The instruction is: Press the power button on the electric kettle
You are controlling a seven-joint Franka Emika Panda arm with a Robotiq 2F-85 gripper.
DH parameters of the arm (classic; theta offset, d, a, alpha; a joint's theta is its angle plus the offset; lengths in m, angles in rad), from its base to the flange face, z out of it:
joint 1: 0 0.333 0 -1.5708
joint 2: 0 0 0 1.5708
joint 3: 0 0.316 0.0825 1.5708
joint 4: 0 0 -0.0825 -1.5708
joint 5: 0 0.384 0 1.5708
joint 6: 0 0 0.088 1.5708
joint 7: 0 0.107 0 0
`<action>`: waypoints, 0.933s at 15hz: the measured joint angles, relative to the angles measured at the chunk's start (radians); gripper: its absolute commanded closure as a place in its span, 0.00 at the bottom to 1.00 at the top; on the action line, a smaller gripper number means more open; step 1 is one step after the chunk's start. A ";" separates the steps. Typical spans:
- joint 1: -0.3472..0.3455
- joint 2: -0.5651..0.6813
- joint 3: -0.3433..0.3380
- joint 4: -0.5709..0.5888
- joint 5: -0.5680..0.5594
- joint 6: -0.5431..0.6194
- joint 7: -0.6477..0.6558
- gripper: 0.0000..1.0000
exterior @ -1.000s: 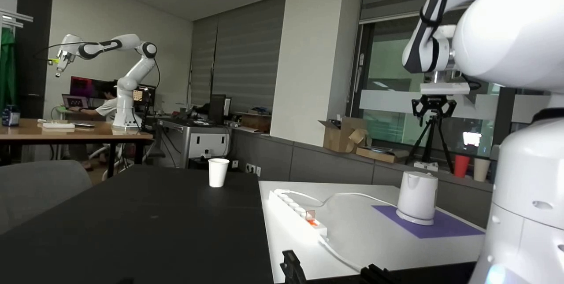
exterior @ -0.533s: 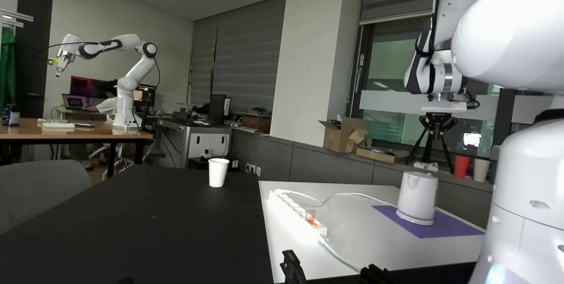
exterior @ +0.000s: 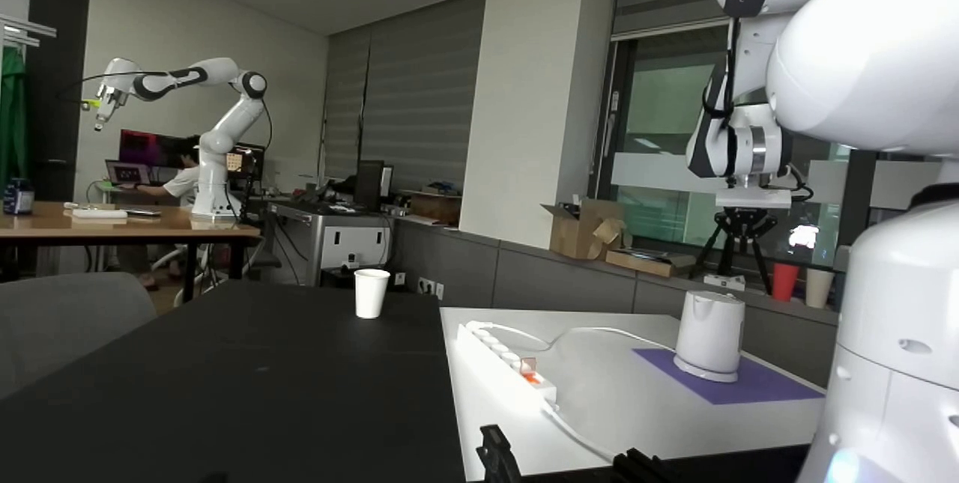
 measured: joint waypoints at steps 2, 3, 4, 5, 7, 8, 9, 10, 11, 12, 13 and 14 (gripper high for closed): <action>0.000 -0.002 0.000 0.000 0.000 0.000 0.000 0.99; 0.000 -0.002 0.000 0.000 0.000 0.000 0.000 0.99; 0.000 -0.002 0.000 0.000 0.000 0.000 0.000 1.00; 0.000 -0.002 0.000 0.000 0.000 0.000 0.000 1.00; 0.001 0.008 -0.003 0.000 -0.006 0.001 0.000 1.00; 0.002 0.020 -0.007 0.002 -0.006 0.005 0.001 1.00; 0.003 0.036 -0.010 0.002 -0.006 0.020 0.002 1.00; 0.003 0.054 -0.011 0.002 -0.005 0.040 0.002 1.00; 0.002 0.073 -0.011 0.002 -0.004 0.066 0.002 1.00; 0.001 0.094 -0.011 0.002 -0.003 0.100 0.002 1.00; 0.001 0.114 -0.011 0.002 -0.003 0.134 0.003 1.00; 0.001 0.133 -0.011 0.003 -0.002 0.167 0.004 1.00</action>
